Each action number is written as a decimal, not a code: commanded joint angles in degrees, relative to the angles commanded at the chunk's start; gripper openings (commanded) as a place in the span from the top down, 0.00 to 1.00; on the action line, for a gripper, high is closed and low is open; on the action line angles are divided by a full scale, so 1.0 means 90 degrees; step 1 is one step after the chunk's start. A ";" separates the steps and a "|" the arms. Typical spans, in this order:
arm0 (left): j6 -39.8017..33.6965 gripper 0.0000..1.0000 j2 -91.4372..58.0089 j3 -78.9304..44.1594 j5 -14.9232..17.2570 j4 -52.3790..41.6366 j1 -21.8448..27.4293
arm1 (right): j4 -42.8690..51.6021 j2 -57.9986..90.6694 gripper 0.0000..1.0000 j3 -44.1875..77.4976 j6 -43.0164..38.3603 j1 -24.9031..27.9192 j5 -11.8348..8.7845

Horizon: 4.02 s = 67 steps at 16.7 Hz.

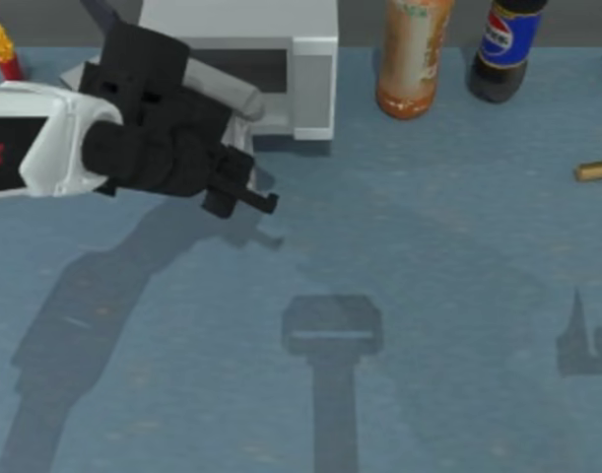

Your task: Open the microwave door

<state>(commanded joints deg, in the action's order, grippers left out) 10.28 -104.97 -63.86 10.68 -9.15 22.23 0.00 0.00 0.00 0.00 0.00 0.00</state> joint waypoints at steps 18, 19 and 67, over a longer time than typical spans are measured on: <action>0.0020 1.00 0.0003 0.0009 0.0013 -0.0004 -0.0009 | 0.0000 0.0000 0.00 0.0000 0.0000 0.0000 0.0000; 0.0020 1.00 0.0003 0.0009 0.0013 -0.0004 -0.0009 | 0.0000 0.0000 0.00 0.0000 0.0000 0.0000 0.0000; 0.0887 1.00 0.0195 0.0196 0.0697 -0.0196 -0.0375 | 0.0000 0.0000 0.00 0.0000 0.0000 0.0000 0.0000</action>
<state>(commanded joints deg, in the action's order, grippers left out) 18.26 -103.21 -62.10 16.96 -10.92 18.86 0.00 0.00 0.00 0.00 0.00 0.00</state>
